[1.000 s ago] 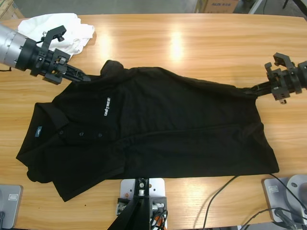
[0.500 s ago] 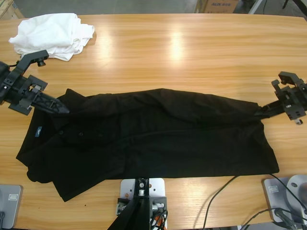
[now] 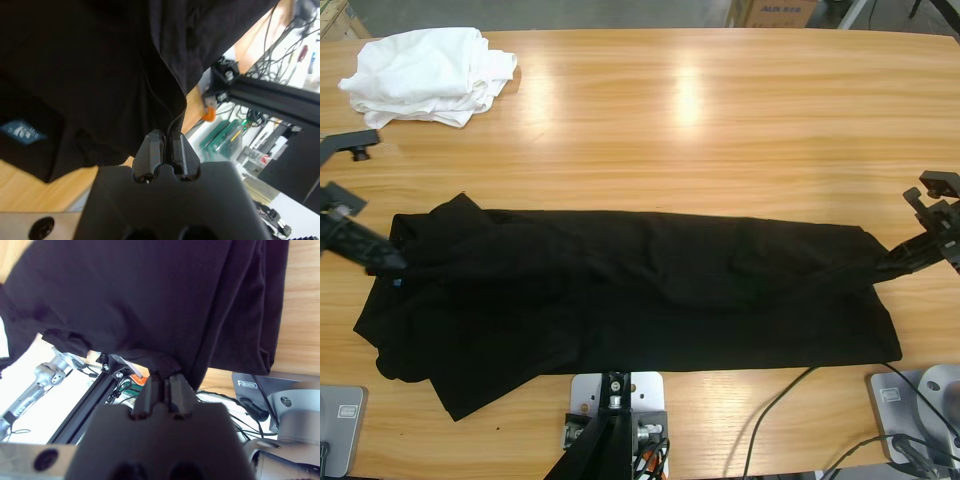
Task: Fold clothes
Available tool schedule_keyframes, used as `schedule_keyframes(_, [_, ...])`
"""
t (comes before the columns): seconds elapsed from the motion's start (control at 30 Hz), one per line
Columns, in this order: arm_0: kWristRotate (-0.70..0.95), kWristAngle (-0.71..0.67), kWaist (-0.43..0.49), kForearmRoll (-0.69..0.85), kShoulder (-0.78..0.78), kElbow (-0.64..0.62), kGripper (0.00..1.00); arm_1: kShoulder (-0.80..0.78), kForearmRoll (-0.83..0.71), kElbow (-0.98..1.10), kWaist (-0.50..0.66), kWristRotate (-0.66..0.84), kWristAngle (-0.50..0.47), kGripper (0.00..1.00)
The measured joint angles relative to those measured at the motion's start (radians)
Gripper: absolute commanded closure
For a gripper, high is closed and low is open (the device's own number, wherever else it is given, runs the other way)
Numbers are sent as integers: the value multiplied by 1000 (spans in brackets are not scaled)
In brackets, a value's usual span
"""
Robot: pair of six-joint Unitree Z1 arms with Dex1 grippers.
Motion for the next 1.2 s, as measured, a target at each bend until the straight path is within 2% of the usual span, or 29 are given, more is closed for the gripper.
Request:
schedule_keyframes(0.17, [22, 40, 0, 84, -52, -22, 1000, 21, -49, 0, 0, 38, -5, 1000])
schedule_keyframes(0.37, [24, 45, -7, 96, -59, -22, 1000, 27, -73, 0, 0, 54, -36, 1000])
schedule_keyframes(0.47, [24, 34, -20, 96, -58, -22, 1000, 24, -73, 0, 0, 73, -83, 1000])
schedule_keyframes(0.63, [24, 7, -76, 96, -37, -22, 1000, -77, -73, -15, 0, 95, -173, 1000])
schedule_keyframes(0.77, [24, 6, -94, 96, -23, -22, 1000, -141, -61, -25, 1, 89, -179, 1000])
schedule_keyframes(0.93, [24, 5, -113, 96, -19, -20, 1000, -143, -53, -25, 19, 86, -179, 1000])
schedule_keyframes(0.97, [24, 5, -115, 96, -18, -19, 1000, -143, -53, -25, 24, 86, -179, 841])
schedule_keyframes(1.0, [24, 5, -117, 96, -17, -19, 1000, -143, -53, -25, 27, 86, -179, 263])
schedule_keyframes(1.03, [24, 5, -119, 96, -16, -17, 1000, -143, -53, -25, 29, 86, -179, 72])
schedule_keyframes(1.13, [24, 5, -121, 96, -11, -15, 1000, -143, -35, -25, 31, 94, -186, 3])
schedule_keyframes(1.2, [24, 5, -121, 96, -6, -14, 1000, -143, -15, -25, 31, 101, -196, 0])
